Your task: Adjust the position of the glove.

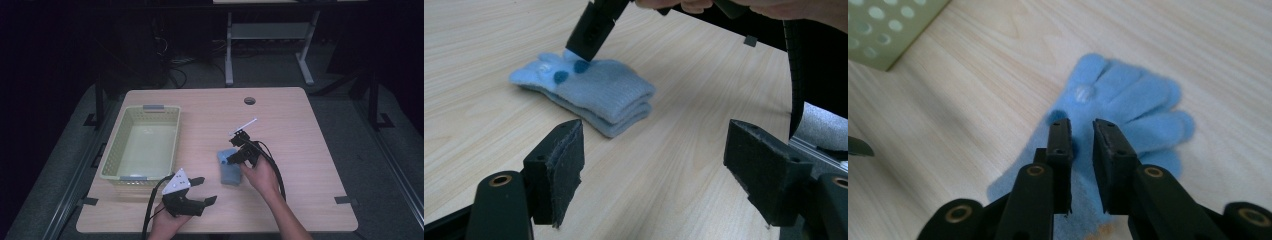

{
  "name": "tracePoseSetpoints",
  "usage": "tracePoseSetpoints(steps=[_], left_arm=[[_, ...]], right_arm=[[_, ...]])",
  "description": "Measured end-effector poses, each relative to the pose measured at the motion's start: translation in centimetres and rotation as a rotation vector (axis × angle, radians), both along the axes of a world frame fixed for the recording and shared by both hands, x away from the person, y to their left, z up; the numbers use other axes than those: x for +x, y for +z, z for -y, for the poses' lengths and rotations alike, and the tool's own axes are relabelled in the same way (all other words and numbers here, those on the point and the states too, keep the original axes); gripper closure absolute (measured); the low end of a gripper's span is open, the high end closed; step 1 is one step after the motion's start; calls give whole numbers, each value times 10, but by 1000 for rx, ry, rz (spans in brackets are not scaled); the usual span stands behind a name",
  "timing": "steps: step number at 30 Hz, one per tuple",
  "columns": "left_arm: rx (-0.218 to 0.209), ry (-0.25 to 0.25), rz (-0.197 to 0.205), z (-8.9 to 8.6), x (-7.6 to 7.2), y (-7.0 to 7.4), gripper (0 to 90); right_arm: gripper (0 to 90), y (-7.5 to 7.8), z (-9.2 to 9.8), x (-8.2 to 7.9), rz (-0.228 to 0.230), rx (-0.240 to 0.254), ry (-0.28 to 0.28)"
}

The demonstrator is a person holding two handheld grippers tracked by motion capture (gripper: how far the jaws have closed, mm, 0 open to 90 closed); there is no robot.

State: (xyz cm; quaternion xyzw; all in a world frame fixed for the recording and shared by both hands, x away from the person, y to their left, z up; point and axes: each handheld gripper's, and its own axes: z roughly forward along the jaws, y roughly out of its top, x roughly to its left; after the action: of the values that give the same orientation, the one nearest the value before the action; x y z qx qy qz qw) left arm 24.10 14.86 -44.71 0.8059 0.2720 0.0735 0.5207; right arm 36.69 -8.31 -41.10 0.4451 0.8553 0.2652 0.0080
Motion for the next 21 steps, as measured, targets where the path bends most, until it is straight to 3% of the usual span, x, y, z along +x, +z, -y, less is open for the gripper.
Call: tracePoseSetpoints(steps=[7,12,15,21], left_arm=[[0,2,-4,0,0,0,238],[9,-2,-1,0,0,0,238],[11,-5,4,0,0,0,238],[1,5,1,-1,-1,1,238]], right_arm=[[783,-13,3,2,-46,-29,-20],[783,-3,-3,0,5,-8,-2],[784,-1,-9,1,8,-13,8],[800,-15,-5,8,-38,-50,-9]])
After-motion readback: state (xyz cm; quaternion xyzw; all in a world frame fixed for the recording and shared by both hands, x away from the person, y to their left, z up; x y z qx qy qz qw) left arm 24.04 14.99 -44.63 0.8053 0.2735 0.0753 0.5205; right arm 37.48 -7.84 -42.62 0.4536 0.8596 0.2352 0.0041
